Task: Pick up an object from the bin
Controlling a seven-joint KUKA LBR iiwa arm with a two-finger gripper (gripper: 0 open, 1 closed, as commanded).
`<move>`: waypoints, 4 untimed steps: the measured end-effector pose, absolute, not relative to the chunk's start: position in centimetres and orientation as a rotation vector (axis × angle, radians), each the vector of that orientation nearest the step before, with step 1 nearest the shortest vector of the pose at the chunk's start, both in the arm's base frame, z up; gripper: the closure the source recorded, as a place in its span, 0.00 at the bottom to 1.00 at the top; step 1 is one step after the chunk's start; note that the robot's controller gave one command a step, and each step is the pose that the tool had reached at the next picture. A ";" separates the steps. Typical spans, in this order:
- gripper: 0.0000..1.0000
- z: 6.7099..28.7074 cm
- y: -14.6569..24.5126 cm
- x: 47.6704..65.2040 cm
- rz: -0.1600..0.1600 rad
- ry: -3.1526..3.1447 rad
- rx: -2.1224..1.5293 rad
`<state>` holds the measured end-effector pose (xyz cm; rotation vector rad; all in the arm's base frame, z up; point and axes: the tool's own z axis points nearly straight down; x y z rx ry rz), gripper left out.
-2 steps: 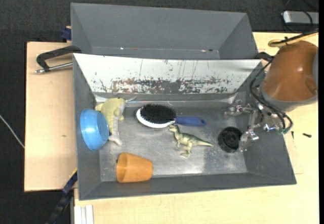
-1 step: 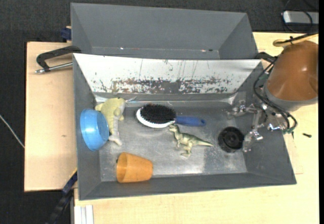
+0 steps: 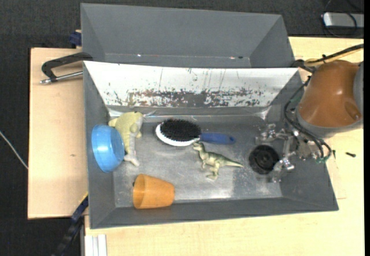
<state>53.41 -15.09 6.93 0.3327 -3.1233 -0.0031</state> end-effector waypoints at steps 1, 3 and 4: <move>0.00 7.0 -15.1 53.5 -0.001 -3.126 0.332; 1.00 8.5 -15.0 53.8 0.002 -3.131 0.332; 1.00 8.6 -14.9 53.9 0.001 -3.130 0.331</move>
Offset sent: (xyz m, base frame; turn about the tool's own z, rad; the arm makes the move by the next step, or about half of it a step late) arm 0.0000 0.0000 0.0000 0.0000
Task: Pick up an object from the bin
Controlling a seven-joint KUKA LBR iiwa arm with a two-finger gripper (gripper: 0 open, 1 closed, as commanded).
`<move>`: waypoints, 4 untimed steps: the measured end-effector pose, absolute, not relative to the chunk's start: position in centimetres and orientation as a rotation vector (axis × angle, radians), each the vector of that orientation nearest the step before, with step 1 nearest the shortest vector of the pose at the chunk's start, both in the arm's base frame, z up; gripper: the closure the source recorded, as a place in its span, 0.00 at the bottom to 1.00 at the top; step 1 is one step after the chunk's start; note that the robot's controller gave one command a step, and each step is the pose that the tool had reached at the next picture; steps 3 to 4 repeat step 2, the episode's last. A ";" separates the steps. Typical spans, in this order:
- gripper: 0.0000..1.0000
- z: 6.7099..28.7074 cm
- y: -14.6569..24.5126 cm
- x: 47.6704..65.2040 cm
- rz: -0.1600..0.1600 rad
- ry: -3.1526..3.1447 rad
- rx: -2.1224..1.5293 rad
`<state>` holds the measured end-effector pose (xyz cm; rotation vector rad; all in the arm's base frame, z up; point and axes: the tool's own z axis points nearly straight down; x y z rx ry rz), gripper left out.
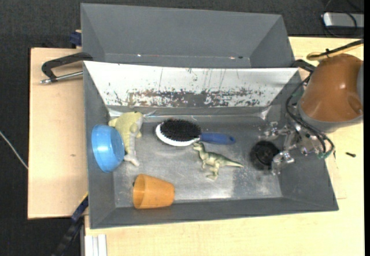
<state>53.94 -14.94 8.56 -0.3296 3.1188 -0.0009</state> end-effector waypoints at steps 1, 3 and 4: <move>1.00 16.2 -14.9 54.3 -0.006 3.111 -0.327; 1.00 17.2 -14.9 54.4 -0.002 3.117 -0.327; 1.00 17.2 -14.9 54.4 -0.002 3.117 -0.327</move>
Offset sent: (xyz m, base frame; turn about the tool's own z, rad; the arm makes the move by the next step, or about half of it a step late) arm -0.0001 -0.0002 0.0707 0.0000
